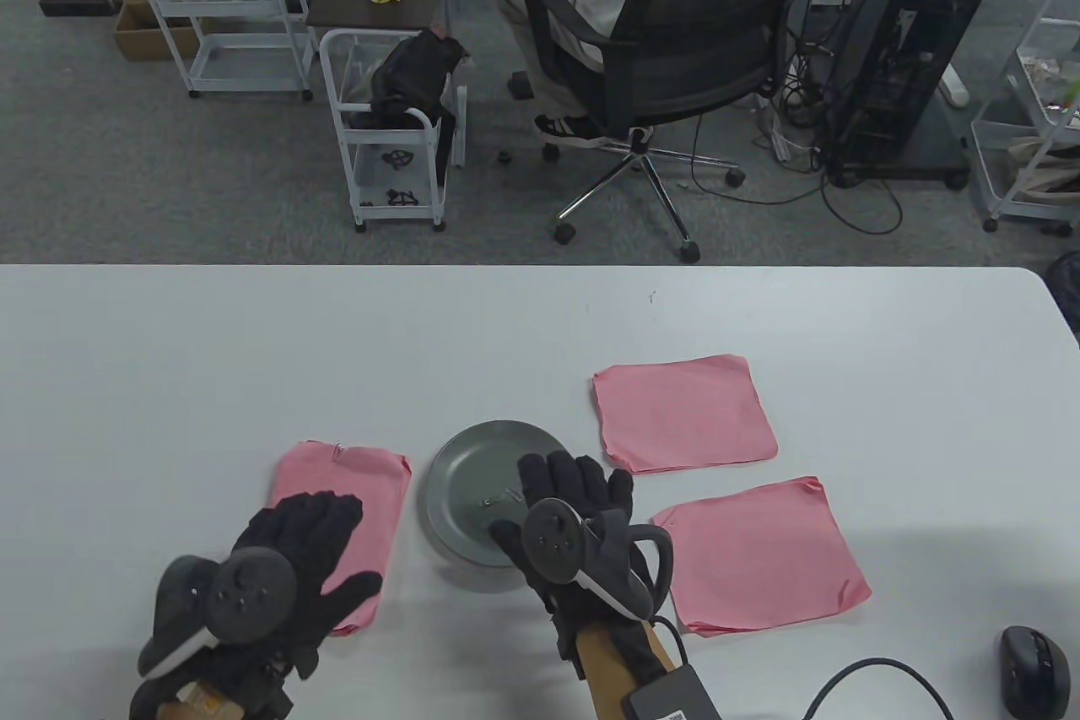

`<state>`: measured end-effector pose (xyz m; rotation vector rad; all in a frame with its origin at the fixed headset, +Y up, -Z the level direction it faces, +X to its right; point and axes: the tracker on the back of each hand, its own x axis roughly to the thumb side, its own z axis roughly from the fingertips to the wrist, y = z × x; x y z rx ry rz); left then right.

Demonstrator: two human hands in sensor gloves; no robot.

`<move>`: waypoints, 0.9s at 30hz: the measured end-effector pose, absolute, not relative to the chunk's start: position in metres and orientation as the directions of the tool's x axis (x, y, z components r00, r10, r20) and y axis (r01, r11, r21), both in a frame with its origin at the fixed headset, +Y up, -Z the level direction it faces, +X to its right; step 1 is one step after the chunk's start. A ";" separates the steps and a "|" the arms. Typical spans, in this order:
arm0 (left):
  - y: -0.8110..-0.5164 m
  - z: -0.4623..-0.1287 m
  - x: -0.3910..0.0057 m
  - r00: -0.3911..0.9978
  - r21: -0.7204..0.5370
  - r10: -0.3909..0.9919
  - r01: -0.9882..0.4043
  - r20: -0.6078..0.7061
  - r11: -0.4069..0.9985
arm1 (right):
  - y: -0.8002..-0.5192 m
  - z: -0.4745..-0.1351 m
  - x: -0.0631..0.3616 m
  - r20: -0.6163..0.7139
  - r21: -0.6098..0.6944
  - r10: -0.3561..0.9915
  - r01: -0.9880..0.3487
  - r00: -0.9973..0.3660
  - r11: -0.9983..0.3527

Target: Pinch and push to attach paper clips

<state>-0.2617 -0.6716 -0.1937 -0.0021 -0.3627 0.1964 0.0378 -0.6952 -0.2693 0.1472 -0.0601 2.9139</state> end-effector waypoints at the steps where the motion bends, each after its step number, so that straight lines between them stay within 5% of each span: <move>1: -0.677 -0.186 -0.257 0.907 -0.039 0.190 -0.190 0.375 0.981 | -0.693 -0.272 0.051 0.042 -0.055 0.213 -0.215 -0.976 -0.975; 7: -0.690 -0.192 -0.265 0.882 -0.155 0.298 -0.258 0.366 0.954 | -0.686 -0.265 0.148 -0.300 -0.074 0.313 -0.305 -0.901 -0.949; 10: -0.693 -0.196 -0.270 0.873 -0.177 0.330 -0.284 0.360 0.942 | -0.704 -0.260 0.175 -0.418 0.097 0.192 -0.254 -0.888 -0.962; 14: -0.698 -0.195 -0.265 0.871 -0.193 0.306 -0.249 0.383 0.949 | -0.741 -0.267 0.166 -0.400 0.254 0.142 -0.259 -0.906 -0.932; 18: -0.704 -0.193 -0.263 0.873 -0.212 0.295 -0.227 0.388 0.950 | -0.761 -0.279 0.149 -0.354 0.433 -0.096 -0.072 -0.930 -0.898; 27: -0.707 -0.197 -0.264 0.865 -0.257 0.320 -0.232 0.386 0.938 | -0.744 -0.259 0.153 -0.267 0.498 -0.088 -0.059 -0.960 -0.865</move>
